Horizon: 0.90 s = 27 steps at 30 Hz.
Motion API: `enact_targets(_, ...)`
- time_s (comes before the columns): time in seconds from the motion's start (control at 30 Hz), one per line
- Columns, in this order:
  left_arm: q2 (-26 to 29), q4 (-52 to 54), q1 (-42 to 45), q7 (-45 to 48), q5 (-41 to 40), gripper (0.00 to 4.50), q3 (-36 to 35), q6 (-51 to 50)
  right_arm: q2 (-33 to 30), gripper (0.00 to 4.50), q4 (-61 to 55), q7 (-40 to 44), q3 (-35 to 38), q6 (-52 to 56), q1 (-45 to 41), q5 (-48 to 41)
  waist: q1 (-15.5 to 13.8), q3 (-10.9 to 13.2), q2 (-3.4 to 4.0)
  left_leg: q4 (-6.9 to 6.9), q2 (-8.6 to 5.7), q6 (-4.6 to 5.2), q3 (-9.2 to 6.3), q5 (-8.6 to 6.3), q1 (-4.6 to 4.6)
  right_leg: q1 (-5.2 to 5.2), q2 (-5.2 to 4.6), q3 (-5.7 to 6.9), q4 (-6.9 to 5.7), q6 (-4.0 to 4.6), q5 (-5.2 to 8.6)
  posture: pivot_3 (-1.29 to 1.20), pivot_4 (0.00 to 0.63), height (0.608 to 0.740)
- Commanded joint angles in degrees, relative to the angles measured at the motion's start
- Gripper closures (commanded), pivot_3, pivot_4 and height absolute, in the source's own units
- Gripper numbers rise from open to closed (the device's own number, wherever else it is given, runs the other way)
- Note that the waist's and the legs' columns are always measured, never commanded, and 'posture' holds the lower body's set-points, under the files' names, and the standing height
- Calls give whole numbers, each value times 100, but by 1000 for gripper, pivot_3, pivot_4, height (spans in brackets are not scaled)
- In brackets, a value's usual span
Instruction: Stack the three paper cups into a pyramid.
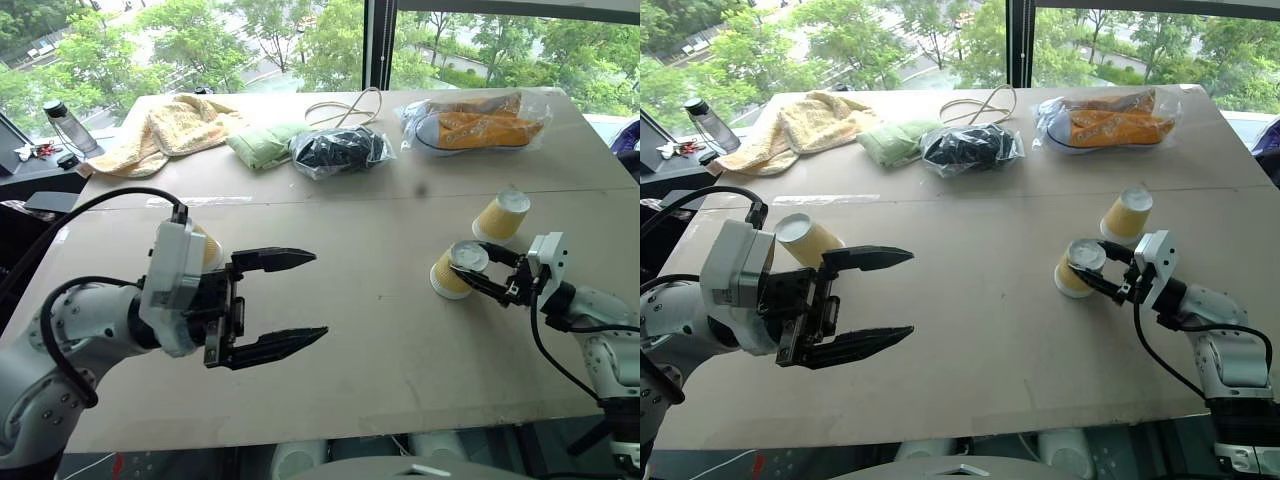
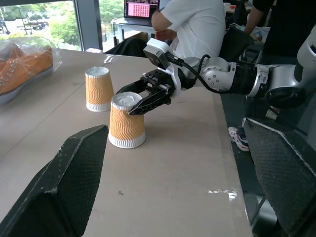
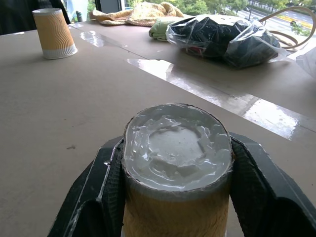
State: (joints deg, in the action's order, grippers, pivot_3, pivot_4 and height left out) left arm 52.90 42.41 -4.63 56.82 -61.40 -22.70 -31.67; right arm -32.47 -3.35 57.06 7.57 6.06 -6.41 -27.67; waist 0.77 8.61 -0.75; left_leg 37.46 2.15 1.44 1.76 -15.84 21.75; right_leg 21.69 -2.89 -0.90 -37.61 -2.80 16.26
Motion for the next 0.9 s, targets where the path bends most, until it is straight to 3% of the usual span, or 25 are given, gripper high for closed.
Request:
enact_targets(0.03, 86, -22, -104, 171, -39, 0, -318, 25, 218, 2413, -170, -55, -201, -31, -460, -21, 28, 2, -3, 0, 0, 0, 1, 0, -1, 1, 1, -1, -2, 0, 0, 0, 150, 740)
enact_targets(0.3, 90, -552, -571, 528, 444, 0, -988, 176, 1320, 2413, 224, -607, -1653, 276, -1919, 932, 39, 9, -2, -1, 7, -2, 4, 1, 2, 22, 15, -7, -15, 1, 0, 0, 150, 740)
enact_targets(0.43, -65, -759, -811, 403, 623, 0, -1412, 203, 1961, 2413, 1008, -993, -2250, 115, -2678, 1637, 5, 9, -6, 0, 7, -23, 1, 13, 25, 45, 10, -1, -17, 0, 0, 0, 150, 740)
enact_targets(0.57, -218, -804, -990, 290, 719, 0, -1540, 190, 2224, 2413, 1392, -984, -2420, 80, -2955, 1841, -2, 10, -12, -1, 5, -32, 7, 19, 32, 55, 3, -4, -19, 0, 0, 0, 150, 740)
enact_targets(0.63, -324, -804, -1082, 201, 750, 0, -1561, 180, 2292, 1339, 1447, -994, -2407, 129, -3006, 1850, 3, 10, -14, -1, 4, -33, 5, 19, 35, 55, -3, 0, -18, 0, 0, 0, 150, 740)
enact_targets(0.73, -428, -838, -1193, 123, 806, 0, -1555, 174, 2344, 82, 1386, -996, -2337, 241, -3004, 1763, 23, 10, -15, -1, 2, -30, 8, 17, 32, 55, -12, -2, -22, 0, -1, 0, 150, 740)
enact_targets(0.9, -456, -887, -1119, 123, 793, 0, -1438, 184, 2224, 82, 1148, -964, -2181, 361, -2929, 1648, 30, 9, -15, -2, 4, -24, 4, 14, 28, 55, -12, 0, -30, 1, -1, 0, 150, 740)
